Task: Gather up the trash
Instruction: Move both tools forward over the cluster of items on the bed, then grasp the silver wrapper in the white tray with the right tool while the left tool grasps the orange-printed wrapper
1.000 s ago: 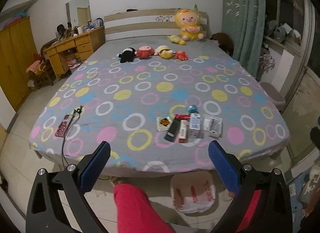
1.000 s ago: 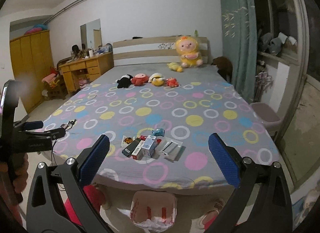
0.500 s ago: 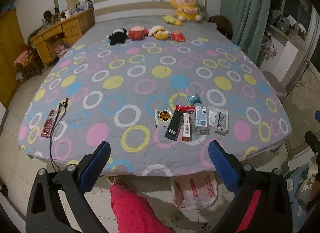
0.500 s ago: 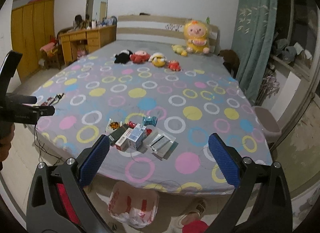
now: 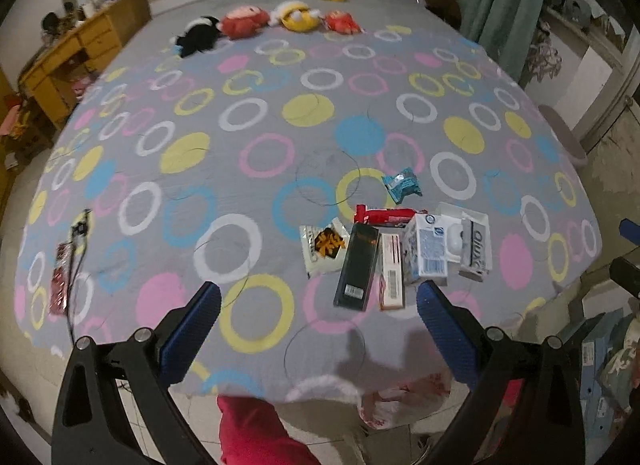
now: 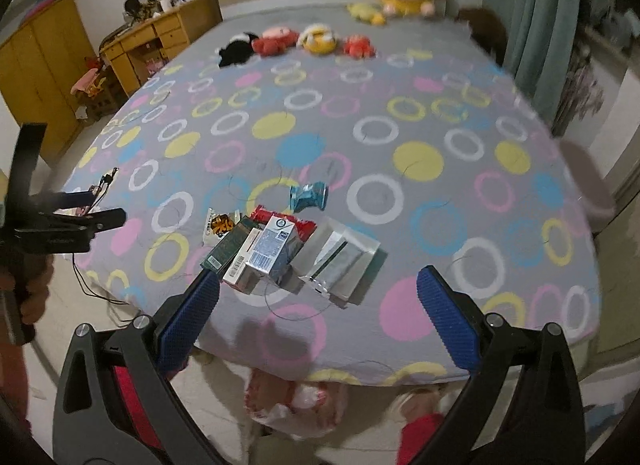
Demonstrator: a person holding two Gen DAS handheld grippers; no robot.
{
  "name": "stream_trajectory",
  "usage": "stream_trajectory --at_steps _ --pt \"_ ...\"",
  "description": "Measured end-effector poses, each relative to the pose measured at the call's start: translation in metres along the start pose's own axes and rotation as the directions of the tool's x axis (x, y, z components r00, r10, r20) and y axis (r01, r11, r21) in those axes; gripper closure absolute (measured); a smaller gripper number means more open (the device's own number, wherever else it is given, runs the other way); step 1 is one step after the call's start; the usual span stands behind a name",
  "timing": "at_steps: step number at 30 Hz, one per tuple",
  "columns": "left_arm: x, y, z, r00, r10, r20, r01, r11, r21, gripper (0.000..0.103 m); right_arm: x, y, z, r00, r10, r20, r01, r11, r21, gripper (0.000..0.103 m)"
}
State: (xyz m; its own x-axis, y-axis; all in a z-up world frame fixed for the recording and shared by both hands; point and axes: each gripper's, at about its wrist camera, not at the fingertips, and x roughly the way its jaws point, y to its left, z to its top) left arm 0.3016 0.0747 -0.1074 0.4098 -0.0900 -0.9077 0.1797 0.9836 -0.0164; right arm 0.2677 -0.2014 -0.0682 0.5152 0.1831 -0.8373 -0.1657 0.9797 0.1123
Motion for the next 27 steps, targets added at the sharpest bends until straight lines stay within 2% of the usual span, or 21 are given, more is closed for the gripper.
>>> stream_trajectory --at_steps 6,13,18,24,27 --pt "0.058 0.004 0.023 0.997 -0.013 -0.075 0.015 1.000 0.019 0.007 0.053 -0.011 0.016 0.995 0.030 -0.096 -0.026 0.999 0.037 0.006" --pt "0.109 0.020 0.029 0.987 -0.036 -0.159 0.035 0.999 -0.008 0.007 0.110 -0.025 0.015 0.976 0.071 -0.208 -0.050 0.993 0.106 0.006" --pt "0.128 0.022 0.028 0.984 -0.037 -0.175 0.041 0.999 0.020 0.007 0.135 -0.026 0.013 0.960 0.110 -0.256 -0.072 0.985 0.155 0.006" --pt "0.151 0.030 0.030 0.978 -0.089 -0.189 0.089 0.996 -0.007 0.007 0.166 -0.029 0.005 0.935 0.173 -0.310 -0.104 0.968 0.227 0.006" --pt "0.159 0.032 0.030 0.976 -0.097 -0.193 0.094 0.995 -0.027 0.010 0.179 -0.029 0.001 0.927 0.178 -0.330 -0.100 0.966 0.240 0.006"
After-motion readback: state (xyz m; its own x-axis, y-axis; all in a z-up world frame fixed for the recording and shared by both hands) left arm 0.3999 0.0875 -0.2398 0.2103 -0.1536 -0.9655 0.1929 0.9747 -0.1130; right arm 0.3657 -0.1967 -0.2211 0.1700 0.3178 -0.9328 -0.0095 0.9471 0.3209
